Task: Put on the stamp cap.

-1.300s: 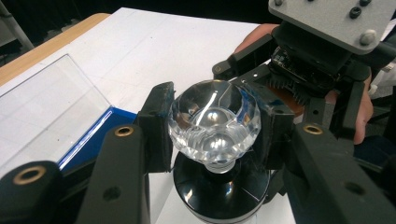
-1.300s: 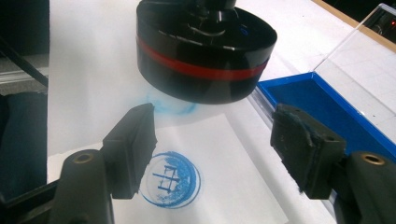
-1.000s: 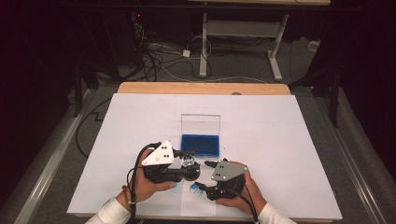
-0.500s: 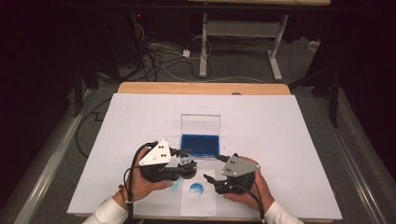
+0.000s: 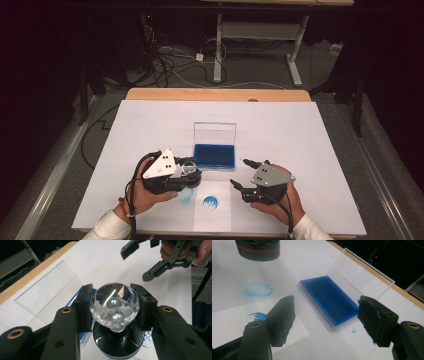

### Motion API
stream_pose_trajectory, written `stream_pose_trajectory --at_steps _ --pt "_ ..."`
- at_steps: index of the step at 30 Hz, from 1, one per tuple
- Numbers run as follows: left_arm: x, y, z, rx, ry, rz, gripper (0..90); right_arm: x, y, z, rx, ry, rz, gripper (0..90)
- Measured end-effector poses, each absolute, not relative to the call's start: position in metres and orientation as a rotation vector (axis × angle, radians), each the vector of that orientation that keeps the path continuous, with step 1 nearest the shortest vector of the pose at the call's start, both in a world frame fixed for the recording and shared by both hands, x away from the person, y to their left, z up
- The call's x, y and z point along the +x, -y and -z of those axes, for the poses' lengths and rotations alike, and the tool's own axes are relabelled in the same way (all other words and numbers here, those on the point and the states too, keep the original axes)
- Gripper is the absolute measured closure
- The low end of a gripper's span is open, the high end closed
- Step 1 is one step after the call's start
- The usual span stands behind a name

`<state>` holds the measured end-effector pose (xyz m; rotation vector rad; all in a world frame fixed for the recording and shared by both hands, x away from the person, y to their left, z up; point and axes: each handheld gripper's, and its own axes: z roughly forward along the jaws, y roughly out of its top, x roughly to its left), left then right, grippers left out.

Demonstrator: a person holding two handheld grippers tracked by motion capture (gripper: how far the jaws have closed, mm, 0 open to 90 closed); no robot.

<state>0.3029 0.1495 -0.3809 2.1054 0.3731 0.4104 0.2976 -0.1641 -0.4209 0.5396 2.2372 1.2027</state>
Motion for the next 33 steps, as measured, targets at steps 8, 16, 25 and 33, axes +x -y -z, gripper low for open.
stream_pose_trajectory --at_steps 8,16,25,33 --pt "0.304 -0.158 0.380 2.102 -0.397 -0.442 54.5 0.295 0.179 0.419 0.577 -2.194 -1.186 30.0" --pt "0.307 -0.162 0.379 2.099 -0.417 -0.467 54.5 0.292 0.199 0.420 0.644 -2.134 -1.178 29.2" --pt "0.314 -0.168 0.378 2.085 -0.436 -0.474 54.5 0.288 0.221 0.421 0.705 -2.110 -1.154 29.0" --pt "0.317 -0.172 0.378 2.080 -0.455 -0.483 54.5 0.283 0.231 0.425 0.743 -2.110 -1.139 28.9"
